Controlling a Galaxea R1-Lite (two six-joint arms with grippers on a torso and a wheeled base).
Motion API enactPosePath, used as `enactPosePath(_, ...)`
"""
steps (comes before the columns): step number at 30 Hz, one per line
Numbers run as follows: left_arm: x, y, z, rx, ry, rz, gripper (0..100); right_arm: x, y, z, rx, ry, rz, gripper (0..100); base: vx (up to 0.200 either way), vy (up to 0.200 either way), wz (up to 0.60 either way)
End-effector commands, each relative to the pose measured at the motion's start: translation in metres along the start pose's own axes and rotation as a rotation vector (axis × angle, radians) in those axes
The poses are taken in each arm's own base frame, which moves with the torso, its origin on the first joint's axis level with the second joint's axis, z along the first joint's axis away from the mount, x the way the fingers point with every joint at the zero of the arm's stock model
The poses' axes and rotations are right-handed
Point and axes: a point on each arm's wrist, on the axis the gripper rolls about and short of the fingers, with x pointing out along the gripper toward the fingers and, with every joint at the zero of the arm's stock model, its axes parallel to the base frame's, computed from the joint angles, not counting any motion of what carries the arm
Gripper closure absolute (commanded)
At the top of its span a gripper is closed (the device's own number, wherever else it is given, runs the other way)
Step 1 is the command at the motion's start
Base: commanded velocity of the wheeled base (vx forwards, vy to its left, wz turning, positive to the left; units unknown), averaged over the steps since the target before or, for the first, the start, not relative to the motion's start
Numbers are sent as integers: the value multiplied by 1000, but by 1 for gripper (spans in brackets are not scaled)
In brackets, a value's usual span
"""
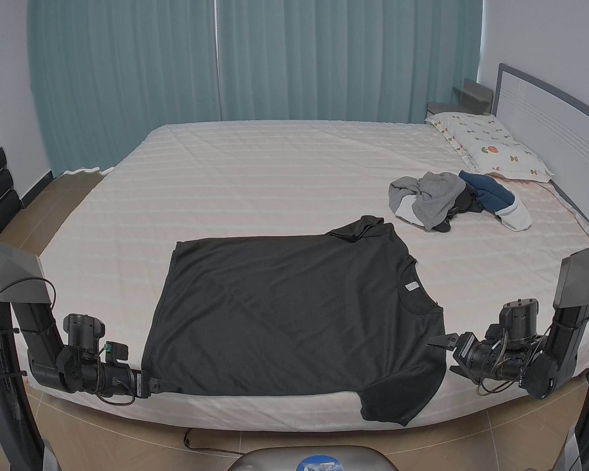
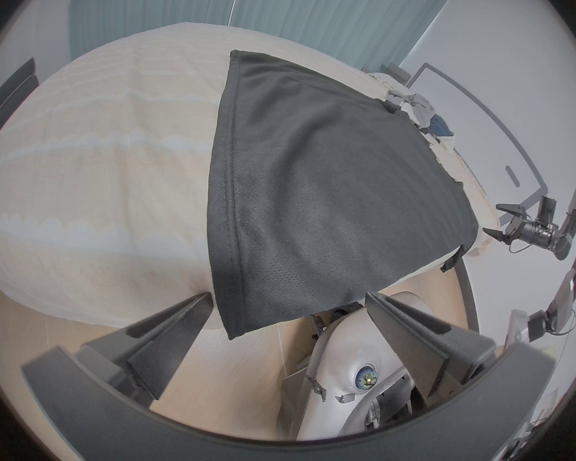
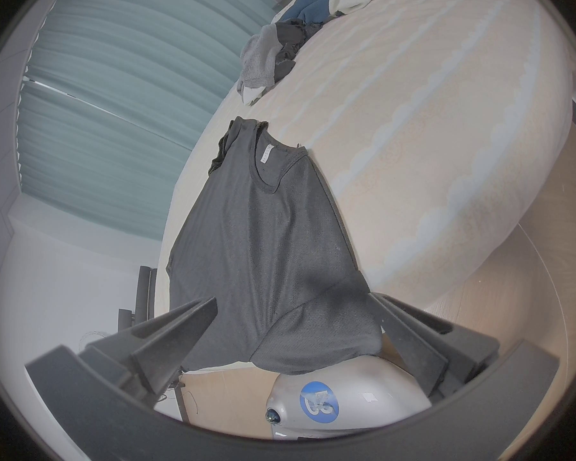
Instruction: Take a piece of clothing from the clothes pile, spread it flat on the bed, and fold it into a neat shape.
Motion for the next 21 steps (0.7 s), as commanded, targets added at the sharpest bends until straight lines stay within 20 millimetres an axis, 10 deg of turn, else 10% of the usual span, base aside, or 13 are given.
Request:
enactPosePath(1,4,-2,-1,7,13,19,0,0,0,0,-1,1,2,0,0,0,0)
enactPosePath(5,3,-2,-1,-7,11,21,0,0,0,0,-1,2,0,0,0,0,0)
enactPosePath(6,3,-3,-1,-20,10,21,100,0,0,0,0,1,0,0,0,0,0)
enactPosePath(21,-9,-2,-7,-84,9,30,100,0,0,-1,-2,3,-1,0,0,0,0)
